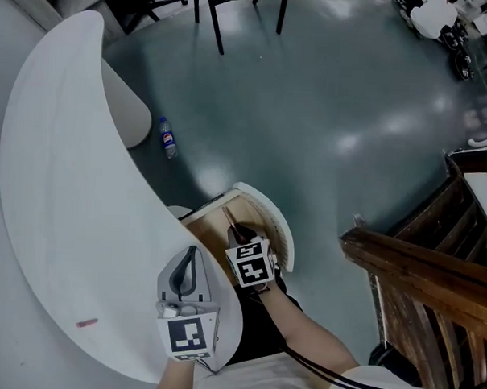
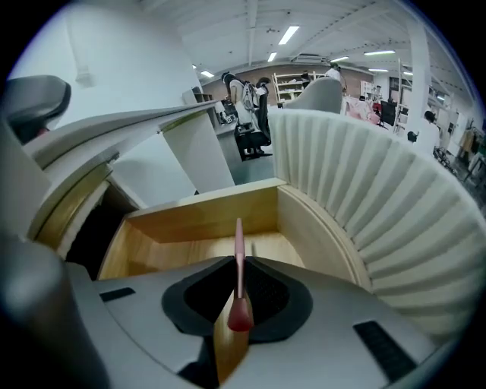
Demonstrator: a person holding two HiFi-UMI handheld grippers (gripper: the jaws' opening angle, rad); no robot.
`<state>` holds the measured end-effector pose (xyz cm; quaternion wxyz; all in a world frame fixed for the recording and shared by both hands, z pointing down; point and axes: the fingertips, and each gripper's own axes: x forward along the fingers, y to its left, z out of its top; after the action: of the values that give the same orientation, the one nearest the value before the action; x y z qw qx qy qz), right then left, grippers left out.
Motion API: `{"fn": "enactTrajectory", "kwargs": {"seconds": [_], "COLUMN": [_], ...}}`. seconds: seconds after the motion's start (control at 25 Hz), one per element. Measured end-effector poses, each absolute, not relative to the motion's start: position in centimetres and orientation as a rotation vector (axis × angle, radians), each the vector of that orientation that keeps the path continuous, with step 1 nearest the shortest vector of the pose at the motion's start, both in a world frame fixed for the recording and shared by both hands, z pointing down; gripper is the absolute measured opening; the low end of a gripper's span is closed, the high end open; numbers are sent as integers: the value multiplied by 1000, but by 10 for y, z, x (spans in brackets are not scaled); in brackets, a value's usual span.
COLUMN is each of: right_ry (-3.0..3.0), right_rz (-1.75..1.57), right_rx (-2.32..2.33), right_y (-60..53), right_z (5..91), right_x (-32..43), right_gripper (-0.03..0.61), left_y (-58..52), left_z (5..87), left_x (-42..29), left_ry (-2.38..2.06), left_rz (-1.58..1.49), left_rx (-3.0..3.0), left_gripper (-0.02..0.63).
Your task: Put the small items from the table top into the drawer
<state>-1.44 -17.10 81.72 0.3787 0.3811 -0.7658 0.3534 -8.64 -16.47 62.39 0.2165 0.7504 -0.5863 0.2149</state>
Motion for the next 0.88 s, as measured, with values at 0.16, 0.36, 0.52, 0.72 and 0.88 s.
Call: {"fn": "enactTrajectory", "kwargs": {"seconds": [0.16,0.36,0.52,0.72,0.88], "right_ry": [-1930,-1868,-1856,-1859,-1859], "right_rz": [927,958,946,935,925], "right_rx": [970,936,922,913,902], "right_y": [-176,-176,-177,-180,-182], "right_z": [831,851,858,863,867], "right_x": [-16,-17,-19,-23,-19], "right_gripper": [61,60,60,60,60], "left_y": [-165,-166,-165,-166,-166], "left_z": [623,624,625,626,626], "left_x": [-86,-85,-85,-87,-85], "left_ry": [-1627,-1618,-1613,-1610,-1601], "left_rz": [599,613,617,626,625], "left_rx": [2076,2075,2076,2078,2084], "left_gripper": [20,20,20,20,20]}}
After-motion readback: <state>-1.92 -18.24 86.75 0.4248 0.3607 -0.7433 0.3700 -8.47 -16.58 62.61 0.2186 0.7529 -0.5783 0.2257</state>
